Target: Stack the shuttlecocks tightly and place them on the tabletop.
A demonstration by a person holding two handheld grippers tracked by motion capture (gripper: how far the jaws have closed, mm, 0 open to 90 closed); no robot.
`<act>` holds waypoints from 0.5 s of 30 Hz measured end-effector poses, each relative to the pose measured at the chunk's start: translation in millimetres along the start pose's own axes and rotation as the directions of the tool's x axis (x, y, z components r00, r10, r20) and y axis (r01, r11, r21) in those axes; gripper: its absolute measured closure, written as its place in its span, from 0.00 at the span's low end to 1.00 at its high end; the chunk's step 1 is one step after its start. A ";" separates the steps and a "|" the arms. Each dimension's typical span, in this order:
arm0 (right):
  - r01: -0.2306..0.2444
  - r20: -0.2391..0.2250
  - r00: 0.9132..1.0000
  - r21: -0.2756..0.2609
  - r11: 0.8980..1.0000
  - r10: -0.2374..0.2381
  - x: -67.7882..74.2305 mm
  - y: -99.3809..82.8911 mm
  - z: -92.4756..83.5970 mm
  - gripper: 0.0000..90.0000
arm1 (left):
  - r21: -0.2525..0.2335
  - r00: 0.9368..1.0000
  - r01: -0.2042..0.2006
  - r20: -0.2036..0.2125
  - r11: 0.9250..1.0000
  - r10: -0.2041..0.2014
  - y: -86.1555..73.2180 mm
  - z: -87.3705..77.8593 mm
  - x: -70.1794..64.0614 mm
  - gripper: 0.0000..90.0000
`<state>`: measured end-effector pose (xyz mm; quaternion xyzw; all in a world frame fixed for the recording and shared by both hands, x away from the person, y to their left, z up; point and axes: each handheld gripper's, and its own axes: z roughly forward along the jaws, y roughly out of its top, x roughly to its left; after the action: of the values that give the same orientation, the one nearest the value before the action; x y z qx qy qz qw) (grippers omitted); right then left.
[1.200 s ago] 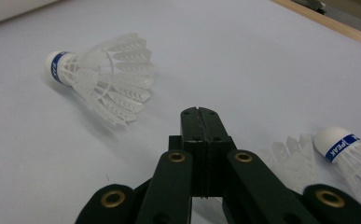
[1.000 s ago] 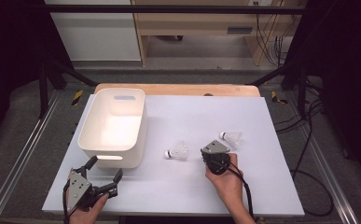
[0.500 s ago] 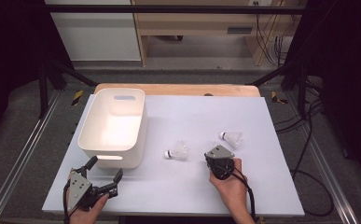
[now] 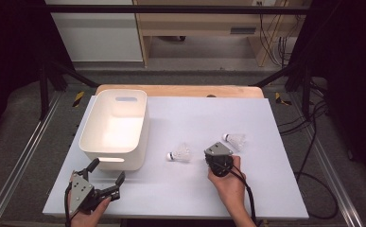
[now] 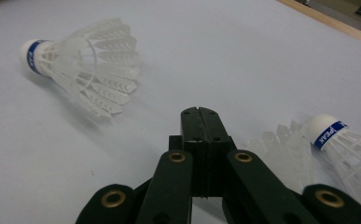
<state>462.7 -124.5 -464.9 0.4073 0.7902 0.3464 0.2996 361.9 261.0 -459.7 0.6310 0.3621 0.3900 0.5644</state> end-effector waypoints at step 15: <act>0.011 0.002 1.000 0.032 0.999 -0.011 -7.1 -18.1 -19.8 1.00 | 0.009 1.000 -0.011 0.009 1.000 0.011 -0.2 1.5 -1.6 0.06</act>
<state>443.3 -144.3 -466.4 0.4080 0.7975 0.3315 0.2959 362.5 258.9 -460.2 0.6373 0.3578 0.3888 0.5609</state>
